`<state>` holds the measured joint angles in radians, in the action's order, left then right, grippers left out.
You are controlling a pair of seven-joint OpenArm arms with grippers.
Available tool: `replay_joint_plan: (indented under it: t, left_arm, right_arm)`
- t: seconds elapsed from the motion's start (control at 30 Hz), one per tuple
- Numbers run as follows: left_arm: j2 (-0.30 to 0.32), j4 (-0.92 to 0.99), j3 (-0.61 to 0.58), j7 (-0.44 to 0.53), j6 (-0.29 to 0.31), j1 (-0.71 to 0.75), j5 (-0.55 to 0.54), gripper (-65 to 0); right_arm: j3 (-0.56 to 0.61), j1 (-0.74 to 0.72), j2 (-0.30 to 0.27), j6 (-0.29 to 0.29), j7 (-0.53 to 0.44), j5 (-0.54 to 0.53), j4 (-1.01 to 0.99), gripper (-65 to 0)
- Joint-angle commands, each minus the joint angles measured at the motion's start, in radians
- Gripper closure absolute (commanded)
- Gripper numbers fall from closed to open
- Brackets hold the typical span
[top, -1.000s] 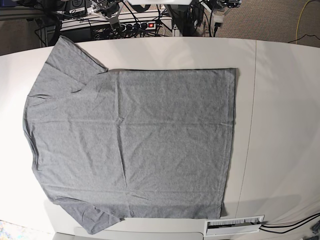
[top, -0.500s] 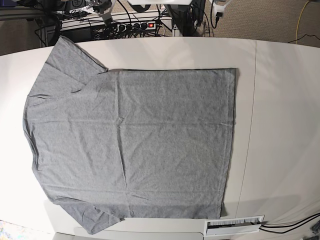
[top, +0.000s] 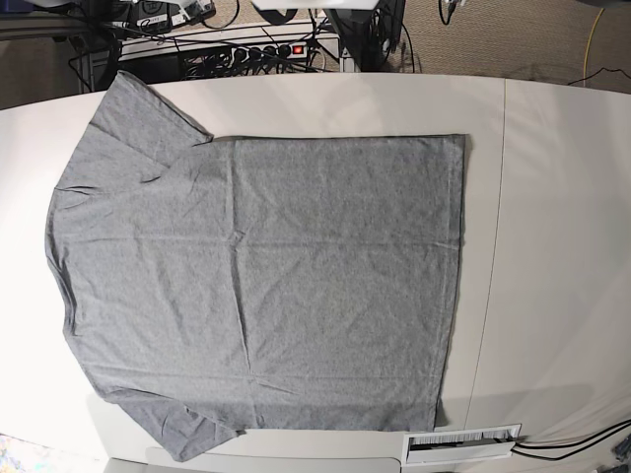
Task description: Fold the T-shirt properly
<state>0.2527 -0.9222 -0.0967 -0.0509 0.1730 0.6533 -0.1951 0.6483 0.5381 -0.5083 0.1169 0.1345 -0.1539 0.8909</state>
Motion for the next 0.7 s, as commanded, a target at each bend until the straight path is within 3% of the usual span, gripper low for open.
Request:
replay_joint_plan:
  t: [0.0,0.2,0.43,0.67]
  left_arm:
    - [0.018,-0.042,0.001,0.008,0.007,0.047,-0.002,0.0]
    - [0.081,-0.305,0.002,0.008,0.006,0.242,0.004,0.0]
    - [0.117,-0.6,0.002,0.008,0.002,0.416,0.133,0.0]
    - [0.177,-0.877,0.003,-0.042,0.002,0.533,0.263,0.0]
  right_arm:
    - [-0.003,0.037,-0.033,0.006,0.004,0.024,0.04,0.0]
    - [-0.107,0.203,-0.122,0.09,0.079,0.126,0.282,0.0]
    - [-0.341,0.436,-0.169,0.089,0.084,0.173,0.546,0.0]
    - [-0.462,0.62,-0.171,0.09,0.111,0.386,0.784,0.0]
